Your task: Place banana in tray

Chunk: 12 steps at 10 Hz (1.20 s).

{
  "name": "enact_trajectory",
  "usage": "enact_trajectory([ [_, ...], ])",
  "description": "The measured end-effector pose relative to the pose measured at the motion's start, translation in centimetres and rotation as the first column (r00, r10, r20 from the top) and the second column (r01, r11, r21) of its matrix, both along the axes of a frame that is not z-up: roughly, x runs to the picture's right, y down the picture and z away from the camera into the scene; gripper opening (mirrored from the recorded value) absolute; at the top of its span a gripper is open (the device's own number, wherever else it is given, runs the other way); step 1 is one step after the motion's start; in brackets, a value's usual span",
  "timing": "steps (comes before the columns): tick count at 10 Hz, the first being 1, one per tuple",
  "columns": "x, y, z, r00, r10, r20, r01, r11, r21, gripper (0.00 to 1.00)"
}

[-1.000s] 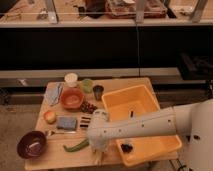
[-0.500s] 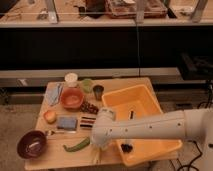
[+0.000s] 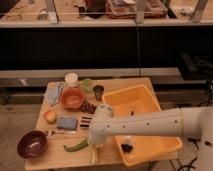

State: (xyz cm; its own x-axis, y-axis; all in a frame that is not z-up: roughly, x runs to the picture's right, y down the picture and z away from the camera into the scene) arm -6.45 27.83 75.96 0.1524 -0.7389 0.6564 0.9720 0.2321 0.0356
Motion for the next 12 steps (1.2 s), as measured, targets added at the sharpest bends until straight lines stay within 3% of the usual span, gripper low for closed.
enact_trajectory([
  [2,-0.25,0.14,0.16,1.000,-0.027,0.002,0.027,0.9996,-0.009,0.02],
  [3,-0.43,0.36,0.21,0.999,-0.044,0.001,0.044,0.9989,-0.015,0.06],
  [5,-0.32,0.32,0.10,0.999,-0.043,0.000,0.043,0.9989,-0.016,0.22],
  [6,-0.27,0.32,0.08,0.999,-0.043,-0.001,0.043,0.9989,-0.017,0.25],
  [9,-0.37,0.67,0.03,0.999,-0.046,-0.002,0.046,0.9987,-0.022,0.09],
  [12,-0.28,0.88,-0.21,0.999,-0.050,-0.002,0.050,0.9984,-0.025,0.09],
])
